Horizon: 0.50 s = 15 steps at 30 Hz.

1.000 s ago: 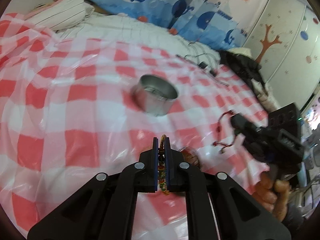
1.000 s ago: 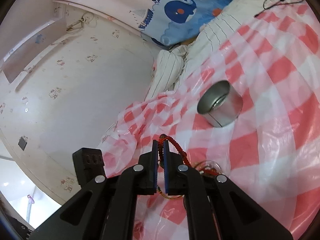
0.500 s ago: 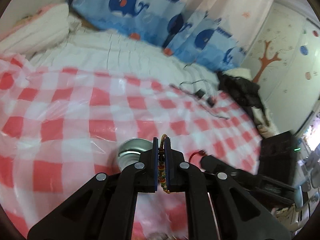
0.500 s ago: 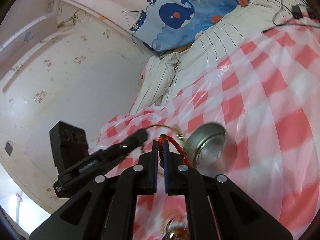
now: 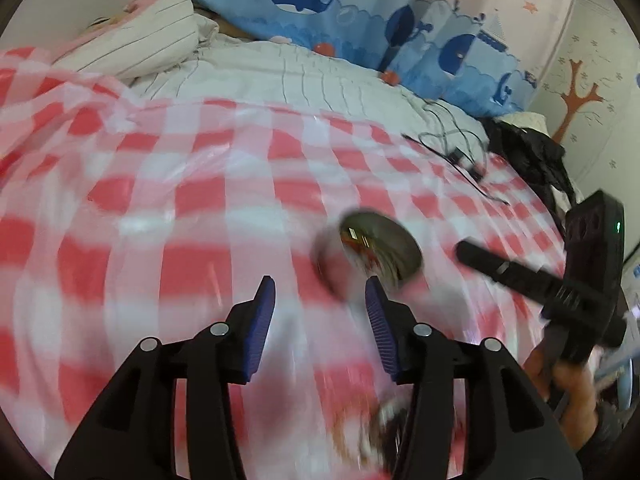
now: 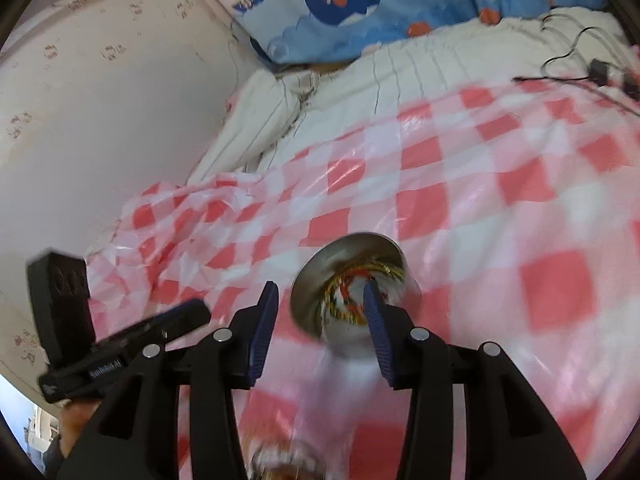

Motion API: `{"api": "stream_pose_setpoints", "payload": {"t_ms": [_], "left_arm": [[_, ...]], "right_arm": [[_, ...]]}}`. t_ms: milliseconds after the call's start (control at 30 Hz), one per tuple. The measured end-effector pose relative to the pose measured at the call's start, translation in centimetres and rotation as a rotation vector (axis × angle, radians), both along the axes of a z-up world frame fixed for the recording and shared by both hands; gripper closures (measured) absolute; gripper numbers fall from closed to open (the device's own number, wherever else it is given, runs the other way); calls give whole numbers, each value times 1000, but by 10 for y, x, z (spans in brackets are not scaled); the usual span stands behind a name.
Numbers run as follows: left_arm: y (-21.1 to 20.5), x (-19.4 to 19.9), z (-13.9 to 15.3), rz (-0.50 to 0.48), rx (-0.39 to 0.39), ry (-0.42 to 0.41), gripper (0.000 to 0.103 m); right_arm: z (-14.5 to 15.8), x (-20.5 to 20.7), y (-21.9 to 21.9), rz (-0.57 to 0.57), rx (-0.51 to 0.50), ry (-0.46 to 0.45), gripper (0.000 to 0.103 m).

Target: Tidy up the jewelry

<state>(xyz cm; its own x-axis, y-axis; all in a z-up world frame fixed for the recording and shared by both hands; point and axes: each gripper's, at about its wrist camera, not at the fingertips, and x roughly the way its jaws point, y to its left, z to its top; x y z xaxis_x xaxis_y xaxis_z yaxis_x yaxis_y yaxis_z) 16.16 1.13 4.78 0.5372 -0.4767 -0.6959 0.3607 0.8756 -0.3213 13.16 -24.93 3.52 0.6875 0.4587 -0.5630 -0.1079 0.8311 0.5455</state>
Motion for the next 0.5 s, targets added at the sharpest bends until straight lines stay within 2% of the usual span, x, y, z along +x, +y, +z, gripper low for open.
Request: {"api": "stream_pose_setpoints", "payload": {"t_ms": [100,200,267,333,400,500], "left_arm": [[7,-41,-11,-45,-8,34,58],[-5,-70,-19,-116,16,38,58],[-15,-82,-20,-160,51,1,58],[-22,-91,-22,-191,87,-27,58],[-29,-97,-25,-210,120,-54,58],[-39,-100,-27,-246,122,-70,58]], "right_arm": [[-8,-59,-17,-31,-3,30,53],[-19,-94,-32,-83,45,91,52],[-19,-107,-39,-110,90,90,50],[-17,-113,-41,-126,112,79,41],[-17,-111,-33,-103,103,90,40],[-23,-107,-24,-73,109,108,40]]}}
